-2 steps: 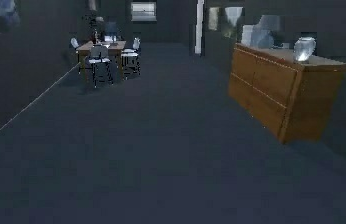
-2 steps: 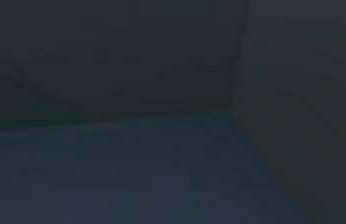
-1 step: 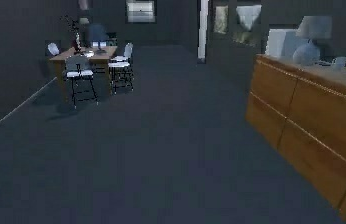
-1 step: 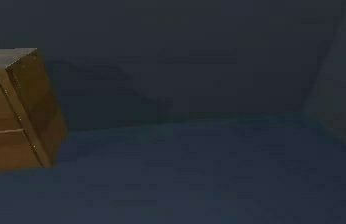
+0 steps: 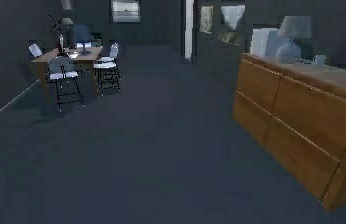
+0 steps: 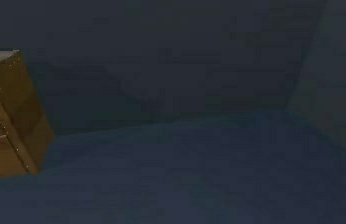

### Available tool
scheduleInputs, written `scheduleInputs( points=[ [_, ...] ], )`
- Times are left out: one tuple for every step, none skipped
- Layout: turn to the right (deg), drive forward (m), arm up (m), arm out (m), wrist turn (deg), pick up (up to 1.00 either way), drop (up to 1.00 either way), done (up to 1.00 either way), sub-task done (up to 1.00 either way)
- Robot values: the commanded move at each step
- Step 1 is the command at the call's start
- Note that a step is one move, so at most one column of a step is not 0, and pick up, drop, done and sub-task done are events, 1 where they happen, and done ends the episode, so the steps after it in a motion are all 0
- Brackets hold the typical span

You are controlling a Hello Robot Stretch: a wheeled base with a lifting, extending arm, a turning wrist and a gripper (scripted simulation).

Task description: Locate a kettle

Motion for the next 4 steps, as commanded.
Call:
scheduleInputs(
  points=[
    [0.0,1.0,0.0,0.0,0.0,0.0,0.0,0.0,0.0],
    [0.0,1.0,0.0,0.0,0.0,0.0,0.0,0.0,0.0],
    [0.0,1.0,0.0,0.0,0.0,0.0,0.0,0.0,0.0],
    [0.0,1.0,0.0,0.0,0.0,0.0,0.0,0.0,0.0]
  ],
)
